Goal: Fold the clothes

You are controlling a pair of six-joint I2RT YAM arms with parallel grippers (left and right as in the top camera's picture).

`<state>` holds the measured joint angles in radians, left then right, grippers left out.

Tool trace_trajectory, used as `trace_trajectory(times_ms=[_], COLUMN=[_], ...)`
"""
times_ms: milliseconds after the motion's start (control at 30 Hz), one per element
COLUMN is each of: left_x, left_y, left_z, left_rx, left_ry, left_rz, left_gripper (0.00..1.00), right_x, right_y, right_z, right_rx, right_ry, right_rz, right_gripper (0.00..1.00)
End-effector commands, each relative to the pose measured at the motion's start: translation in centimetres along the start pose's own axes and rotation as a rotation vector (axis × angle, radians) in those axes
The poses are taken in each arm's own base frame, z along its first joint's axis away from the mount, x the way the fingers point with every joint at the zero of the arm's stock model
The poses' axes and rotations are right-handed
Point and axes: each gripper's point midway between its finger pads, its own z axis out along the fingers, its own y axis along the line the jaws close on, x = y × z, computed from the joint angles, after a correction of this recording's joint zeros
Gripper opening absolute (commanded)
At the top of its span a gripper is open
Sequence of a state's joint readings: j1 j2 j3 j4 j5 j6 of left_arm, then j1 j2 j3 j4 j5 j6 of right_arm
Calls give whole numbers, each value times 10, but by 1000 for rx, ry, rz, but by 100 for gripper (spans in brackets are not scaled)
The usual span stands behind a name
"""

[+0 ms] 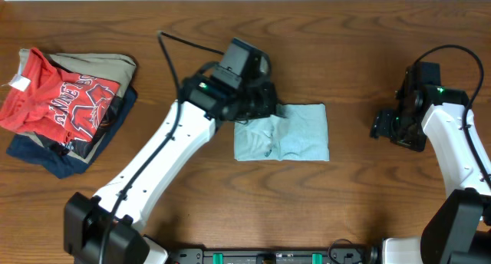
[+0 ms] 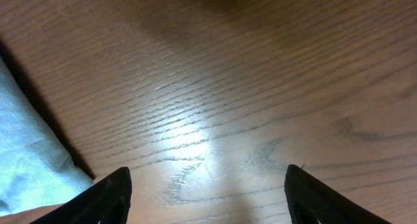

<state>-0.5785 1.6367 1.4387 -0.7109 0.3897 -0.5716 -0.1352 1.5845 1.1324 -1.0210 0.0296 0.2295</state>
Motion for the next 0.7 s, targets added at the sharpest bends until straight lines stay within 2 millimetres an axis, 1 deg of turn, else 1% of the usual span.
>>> trace_trajectory(times_ms=[0, 167, 300, 400, 533, 667], left_x=[3, 8, 8, 7, 7, 8], left_y=[-8, -11, -19, -27, -37, -35], left_z=[17, 48, 65, 70, 71, 76], left_rx=[5, 5, 24, 43, 67, 44], left_ry=[30, 60, 56, 45, 29, 21], left_rz=[32, 53, 69, 80, 101, 104], left_gripper=[6, 6, 6, 6, 6, 6], right_x=[-2, -2, -2, -2, -3, -2], right_y=[-1, -1, -1, -1, -1, -1], right_z=[-4, -4, -4, -4, -4, -4], right_rx=[-7, -7, -7, -7, -7, -7], right_ry=[-12, -11, -12, -12, -12, -12], right_rz=[-3, -2, -3, -3, -2, -3], right_gripper=[73, 73, 73, 73, 73, 73])
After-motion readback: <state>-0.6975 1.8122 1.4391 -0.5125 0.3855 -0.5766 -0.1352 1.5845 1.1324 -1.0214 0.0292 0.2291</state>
